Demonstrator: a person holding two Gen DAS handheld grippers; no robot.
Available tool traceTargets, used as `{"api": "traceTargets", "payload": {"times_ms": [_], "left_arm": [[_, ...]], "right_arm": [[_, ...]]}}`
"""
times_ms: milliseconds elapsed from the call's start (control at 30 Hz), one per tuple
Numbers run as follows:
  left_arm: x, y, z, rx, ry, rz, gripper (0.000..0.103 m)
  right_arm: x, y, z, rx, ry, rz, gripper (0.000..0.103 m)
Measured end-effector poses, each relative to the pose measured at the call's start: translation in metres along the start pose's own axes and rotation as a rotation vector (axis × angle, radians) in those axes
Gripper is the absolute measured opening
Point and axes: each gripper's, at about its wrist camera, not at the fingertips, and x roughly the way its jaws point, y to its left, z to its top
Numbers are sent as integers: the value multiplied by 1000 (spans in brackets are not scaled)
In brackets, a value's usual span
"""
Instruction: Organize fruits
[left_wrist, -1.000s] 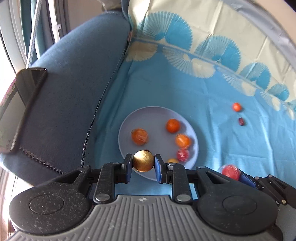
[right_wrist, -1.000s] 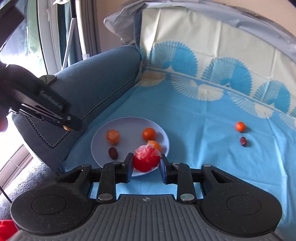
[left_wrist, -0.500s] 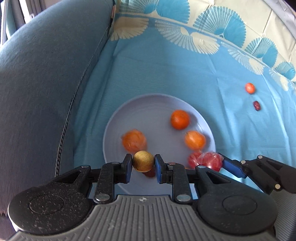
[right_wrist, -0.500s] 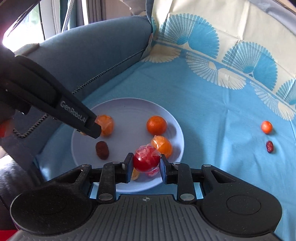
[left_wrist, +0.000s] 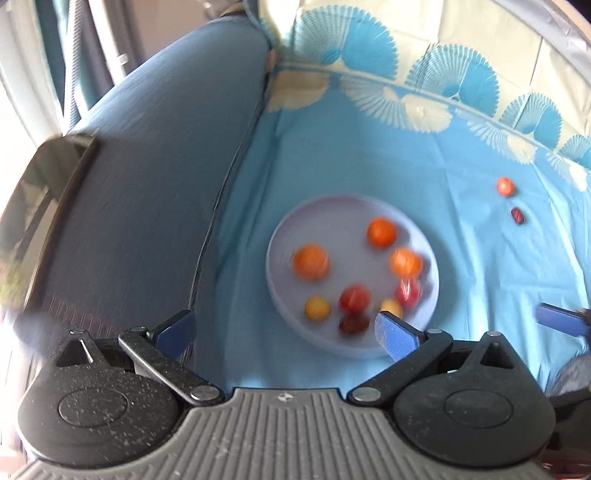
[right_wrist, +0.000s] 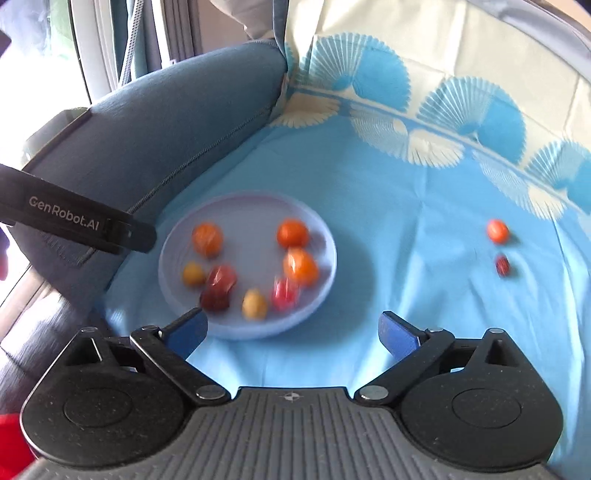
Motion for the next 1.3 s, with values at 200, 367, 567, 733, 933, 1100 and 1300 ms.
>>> {"api": "traceTargets", "payload": {"times_ms": [200, 367, 567, 733, 933, 1100, 1300], "left_arm": [[-32, -2, -33, -2, -1, 25, 103], [-67, -14, -53, 9, -77, -10, 103], [-98, -27, -63, 24, -150, 0, 103], [-109, -36, -63, 29, -171, -10, 103], [-120, -39, -66, 47, -195, -3, 103], [-122, -37, -69, 45, -193, -1, 103], [-120, -36, -68, 47, -191, 1, 103]], "right_arm": [[-53, 9, -22, 20, -68, -31, 102], [-83, 13, -29, 5, -150, -55, 102], [-113, 21, -40, -41, -218, -67, 102], [-132, 21, -44, -48, -258, -79, 102], [-141, 22, -47, -47, -283, -78, 102], [-141, 23, -46, -52, -290, -78, 102], [-140, 23, -46, -50, -284, -79, 102]]}}
